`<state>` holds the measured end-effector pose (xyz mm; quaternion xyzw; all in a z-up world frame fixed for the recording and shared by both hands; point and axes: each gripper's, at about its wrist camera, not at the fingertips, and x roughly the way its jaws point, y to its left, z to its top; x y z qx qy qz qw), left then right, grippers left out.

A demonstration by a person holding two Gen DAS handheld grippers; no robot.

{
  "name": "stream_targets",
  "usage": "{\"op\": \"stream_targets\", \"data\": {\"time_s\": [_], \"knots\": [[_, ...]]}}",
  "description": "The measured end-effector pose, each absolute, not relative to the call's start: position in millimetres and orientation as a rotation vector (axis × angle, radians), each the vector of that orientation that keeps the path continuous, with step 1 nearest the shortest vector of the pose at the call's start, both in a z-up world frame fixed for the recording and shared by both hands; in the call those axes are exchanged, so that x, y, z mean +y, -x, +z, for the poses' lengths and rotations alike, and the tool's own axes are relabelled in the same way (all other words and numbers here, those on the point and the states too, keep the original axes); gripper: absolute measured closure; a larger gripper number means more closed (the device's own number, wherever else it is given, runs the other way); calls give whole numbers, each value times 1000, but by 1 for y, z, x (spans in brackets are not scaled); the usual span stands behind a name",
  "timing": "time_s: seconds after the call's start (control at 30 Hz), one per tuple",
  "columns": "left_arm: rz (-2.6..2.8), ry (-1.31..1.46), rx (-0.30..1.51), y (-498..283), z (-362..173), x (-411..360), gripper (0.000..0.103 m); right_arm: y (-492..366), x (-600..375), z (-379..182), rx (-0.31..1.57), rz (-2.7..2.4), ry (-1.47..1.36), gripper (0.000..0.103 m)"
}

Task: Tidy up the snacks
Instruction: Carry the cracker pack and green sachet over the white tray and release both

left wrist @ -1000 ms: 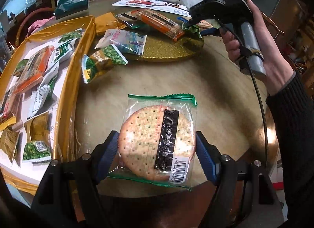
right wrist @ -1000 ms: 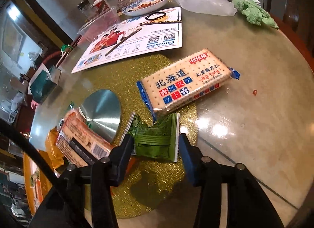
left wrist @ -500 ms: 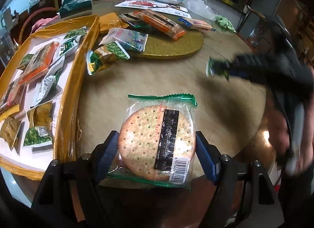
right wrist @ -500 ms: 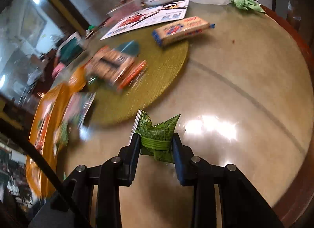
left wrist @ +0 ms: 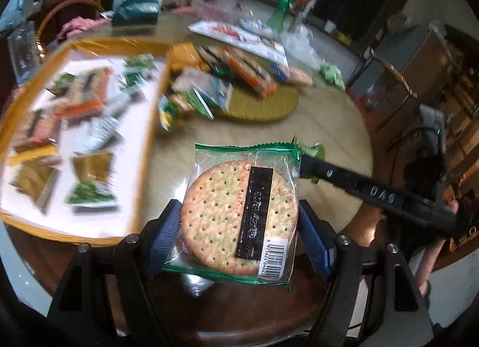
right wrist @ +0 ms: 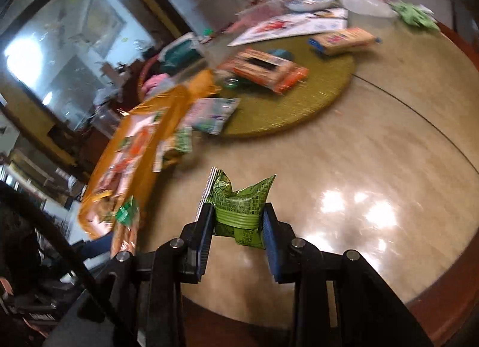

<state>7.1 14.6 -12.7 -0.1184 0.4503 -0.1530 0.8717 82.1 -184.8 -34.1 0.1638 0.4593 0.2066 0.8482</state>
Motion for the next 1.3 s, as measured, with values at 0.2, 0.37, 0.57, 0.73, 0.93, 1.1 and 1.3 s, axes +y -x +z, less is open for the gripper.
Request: {"op": "stream_targets", "data": {"time_s": [0.2,0.37,0.57,0.73,0.93,1.1,1.3], "knots": [[-174,301,840,-4,17,77,26,-84,-140,-8,911,576,-325,72],[-82,373,815,-14,16,125,26,-102,-97,1,923,643,-299,71],[3,380,790,-40,19,168,26,-129,-46,1,959,695,-236,71],[60,361,826,-81,16,202,26,-157,-20,3,985,703,-242,71],[66,372,893,-128,2,226,26,-196,6,-5,1009,652,-222,71],[70,341,942,-157,-14,228,26,-219,22,-21,1035,597,-175,71],[63,302,1010,-171,-36,226,26,-223,26,-37,1065,592,-173,71]]}}
